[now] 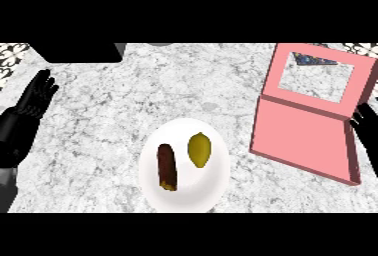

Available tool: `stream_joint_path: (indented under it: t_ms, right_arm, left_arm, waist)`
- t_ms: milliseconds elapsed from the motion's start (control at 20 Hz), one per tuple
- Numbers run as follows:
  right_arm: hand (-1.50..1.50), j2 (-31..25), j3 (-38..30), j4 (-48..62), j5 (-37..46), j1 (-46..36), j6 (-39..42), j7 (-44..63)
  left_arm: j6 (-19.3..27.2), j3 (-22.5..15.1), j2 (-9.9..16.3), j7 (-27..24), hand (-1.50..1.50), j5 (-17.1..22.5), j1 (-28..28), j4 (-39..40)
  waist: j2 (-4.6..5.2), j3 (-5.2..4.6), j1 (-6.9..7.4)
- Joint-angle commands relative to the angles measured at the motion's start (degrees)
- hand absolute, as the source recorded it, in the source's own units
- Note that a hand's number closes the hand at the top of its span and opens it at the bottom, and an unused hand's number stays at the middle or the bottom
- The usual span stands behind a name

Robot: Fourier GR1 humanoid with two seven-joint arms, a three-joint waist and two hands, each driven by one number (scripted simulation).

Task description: Pick the lemon from the plate and place it in the cardboard box

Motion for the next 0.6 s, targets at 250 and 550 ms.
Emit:
stream_joint_path:
  t_ms: [250, 550]
  right_arm:
    - [-1.5, 4.27, -4.55, -28.54, 2.4, -6.71, -11.02, -12.23]
    - [-1.5, 6.73, 8.98, -37.15, 26.64, 12.21, -21.28, -16.84]
  left_arm:
    - [-1.76, -4.05, 1.35, -1.69, 0.0, -6.25, -0.92, -0.53]
    - [-3.2, -8.13, -3.08, -1.78, 0.0, -7.99, -2.48, 0.06]
  waist:
    - [-1.76, -0.66, -4.42]
    - [0.24, -0.37, -1.25]
